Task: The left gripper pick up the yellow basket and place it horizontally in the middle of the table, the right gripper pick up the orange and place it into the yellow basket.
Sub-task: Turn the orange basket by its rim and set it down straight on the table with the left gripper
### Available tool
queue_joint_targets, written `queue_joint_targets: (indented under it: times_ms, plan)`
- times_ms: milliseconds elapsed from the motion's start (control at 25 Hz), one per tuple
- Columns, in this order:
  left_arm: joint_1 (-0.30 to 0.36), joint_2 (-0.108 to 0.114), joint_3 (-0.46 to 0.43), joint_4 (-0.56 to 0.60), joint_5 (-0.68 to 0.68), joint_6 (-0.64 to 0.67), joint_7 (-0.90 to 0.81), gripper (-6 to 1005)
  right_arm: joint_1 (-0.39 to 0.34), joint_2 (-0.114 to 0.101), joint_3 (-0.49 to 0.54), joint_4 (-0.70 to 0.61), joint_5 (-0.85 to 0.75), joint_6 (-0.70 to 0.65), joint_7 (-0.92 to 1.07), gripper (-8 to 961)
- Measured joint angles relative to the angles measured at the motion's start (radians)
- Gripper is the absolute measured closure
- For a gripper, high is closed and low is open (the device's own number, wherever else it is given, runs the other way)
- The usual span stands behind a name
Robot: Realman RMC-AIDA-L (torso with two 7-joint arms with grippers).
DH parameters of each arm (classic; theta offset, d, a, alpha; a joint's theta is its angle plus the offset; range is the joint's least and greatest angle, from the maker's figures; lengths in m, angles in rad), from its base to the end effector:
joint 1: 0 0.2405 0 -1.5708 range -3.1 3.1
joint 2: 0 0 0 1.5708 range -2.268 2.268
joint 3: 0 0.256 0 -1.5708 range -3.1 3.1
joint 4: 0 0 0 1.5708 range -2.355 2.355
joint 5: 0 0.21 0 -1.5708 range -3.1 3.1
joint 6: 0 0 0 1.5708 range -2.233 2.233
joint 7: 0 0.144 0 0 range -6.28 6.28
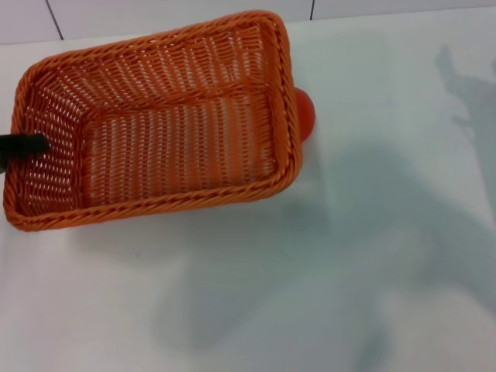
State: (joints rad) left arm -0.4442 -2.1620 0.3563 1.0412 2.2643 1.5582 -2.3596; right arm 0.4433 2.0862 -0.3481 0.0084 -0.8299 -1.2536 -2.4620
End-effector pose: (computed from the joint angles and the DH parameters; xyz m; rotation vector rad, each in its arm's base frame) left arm -0.3115 0.3158 0.0679 -1.9568 -1.7685 -0.7541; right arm 0.3707 0.3151 0.0321 -0.9952 -1.2572 -1.5136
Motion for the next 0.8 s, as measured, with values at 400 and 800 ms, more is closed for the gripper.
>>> queue_joint_targets:
  times_ms: [400,800]
  plan:
    - [0.02,-0.001,0.005,-0.033,-0.007,-0.036,0.011,828,0.002,0.0,0.0,-0.01,0.0,0.018,0.0,11]
    - [0.019,0.0,0.012,-0.026,-0.003,-0.028,0.003,789,0.003,0.0,0.0,-0.017,0.0,0.031,0.0,11]
